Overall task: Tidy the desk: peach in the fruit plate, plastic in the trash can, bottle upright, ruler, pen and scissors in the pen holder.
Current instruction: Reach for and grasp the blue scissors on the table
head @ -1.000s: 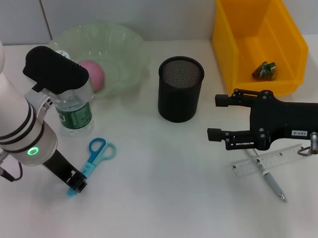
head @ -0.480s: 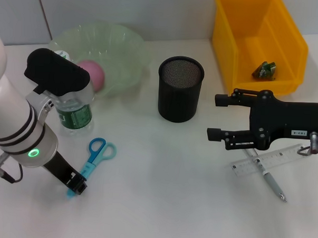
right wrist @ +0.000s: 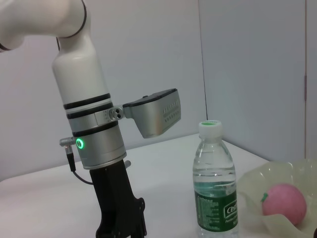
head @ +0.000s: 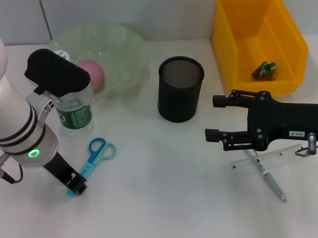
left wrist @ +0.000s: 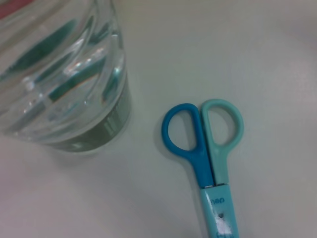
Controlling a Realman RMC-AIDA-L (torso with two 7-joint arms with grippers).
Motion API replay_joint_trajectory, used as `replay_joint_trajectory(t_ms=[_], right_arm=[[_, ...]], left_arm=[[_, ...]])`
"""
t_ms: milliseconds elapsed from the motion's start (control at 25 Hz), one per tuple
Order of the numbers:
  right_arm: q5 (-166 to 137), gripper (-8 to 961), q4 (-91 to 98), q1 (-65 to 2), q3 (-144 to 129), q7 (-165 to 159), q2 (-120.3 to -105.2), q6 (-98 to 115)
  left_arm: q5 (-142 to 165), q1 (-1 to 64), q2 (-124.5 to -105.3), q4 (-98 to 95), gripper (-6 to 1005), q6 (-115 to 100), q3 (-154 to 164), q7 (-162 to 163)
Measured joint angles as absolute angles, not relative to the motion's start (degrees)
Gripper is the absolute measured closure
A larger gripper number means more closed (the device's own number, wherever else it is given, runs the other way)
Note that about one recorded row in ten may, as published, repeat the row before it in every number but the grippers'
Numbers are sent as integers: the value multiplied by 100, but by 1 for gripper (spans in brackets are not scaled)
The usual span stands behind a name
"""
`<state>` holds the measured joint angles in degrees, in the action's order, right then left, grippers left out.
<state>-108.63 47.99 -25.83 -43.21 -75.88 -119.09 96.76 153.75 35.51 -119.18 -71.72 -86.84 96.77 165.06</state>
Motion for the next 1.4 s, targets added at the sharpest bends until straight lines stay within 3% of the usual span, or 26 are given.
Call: replay_joint_trajectory(t_ms=[1280,1400], right_arm=[[-10863,126,4764,-2628,-4312,-7584,-11909,9685],[-10864,126,4763,-2628,-4289,-7585,-11909,9705]], left_arm=[[15365,3571,-11911,-7161,757,-8773,9672,16478],[15370,3585,-11917,-7218,800,-8818,9677,16479]])
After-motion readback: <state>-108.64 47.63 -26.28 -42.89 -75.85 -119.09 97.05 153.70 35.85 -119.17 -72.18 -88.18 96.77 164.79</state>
